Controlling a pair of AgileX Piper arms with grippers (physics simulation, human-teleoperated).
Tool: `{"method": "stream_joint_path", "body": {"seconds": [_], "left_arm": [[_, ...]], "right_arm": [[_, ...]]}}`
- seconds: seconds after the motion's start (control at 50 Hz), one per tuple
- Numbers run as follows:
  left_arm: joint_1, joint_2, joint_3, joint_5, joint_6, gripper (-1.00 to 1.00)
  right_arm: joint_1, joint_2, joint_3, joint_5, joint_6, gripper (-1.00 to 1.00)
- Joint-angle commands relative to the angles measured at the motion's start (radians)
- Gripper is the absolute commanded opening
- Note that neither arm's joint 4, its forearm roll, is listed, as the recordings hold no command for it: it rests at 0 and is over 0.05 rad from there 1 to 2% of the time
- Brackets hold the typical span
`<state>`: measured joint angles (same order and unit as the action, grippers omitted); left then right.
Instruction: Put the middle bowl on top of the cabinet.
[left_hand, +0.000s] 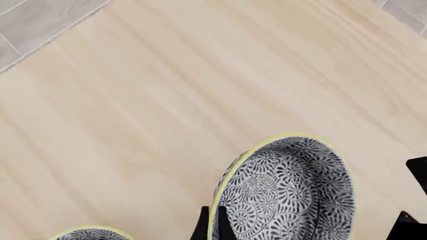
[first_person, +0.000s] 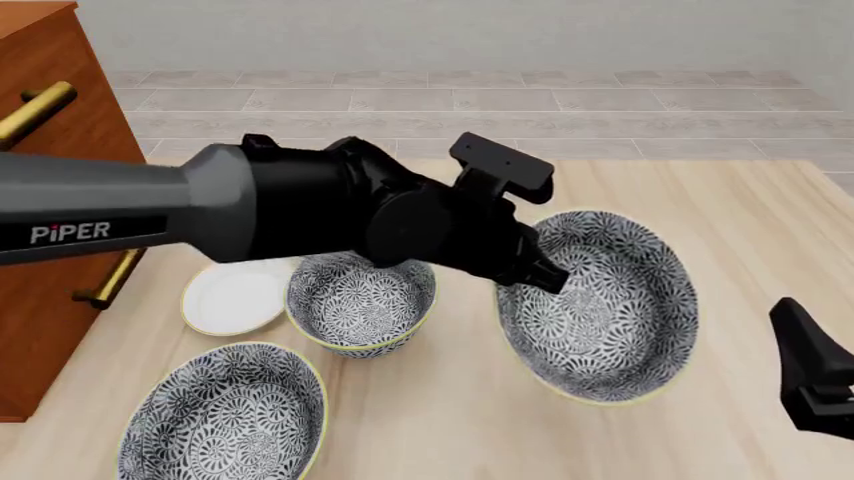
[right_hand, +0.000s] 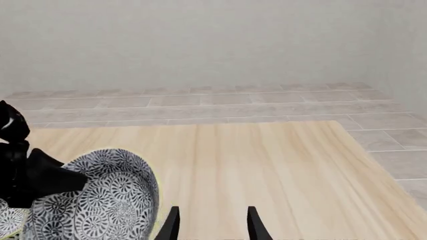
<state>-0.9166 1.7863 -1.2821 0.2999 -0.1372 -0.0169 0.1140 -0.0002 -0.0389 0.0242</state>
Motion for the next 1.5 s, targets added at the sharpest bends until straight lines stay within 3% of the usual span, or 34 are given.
{"method": "stream_joint_path", "body": {"seconds": [0.02,0.64,1.12,1.5], "left_arm": [[-0.012,-0.081,0.024,0.001,0.006,-1.00],[-0.008,-0.281,0.084,0.010,0.021,-1.00],[0.017,-0.347,0.065,0.048,0.035,-1.00],[0.098,-0.434,0.003,0.118,0.062,-1.00]], "right_arm": [[0.001,-0.043,0.000,0.040,0.000,1.00],[0.003,-0.046,0.000,0.043,-0.001,1.00],[0.004,-0.096,0.000,0.093,-0.001,1.00],[0.005,-0.097,0.000,0.090,0.000,1.00]]}}
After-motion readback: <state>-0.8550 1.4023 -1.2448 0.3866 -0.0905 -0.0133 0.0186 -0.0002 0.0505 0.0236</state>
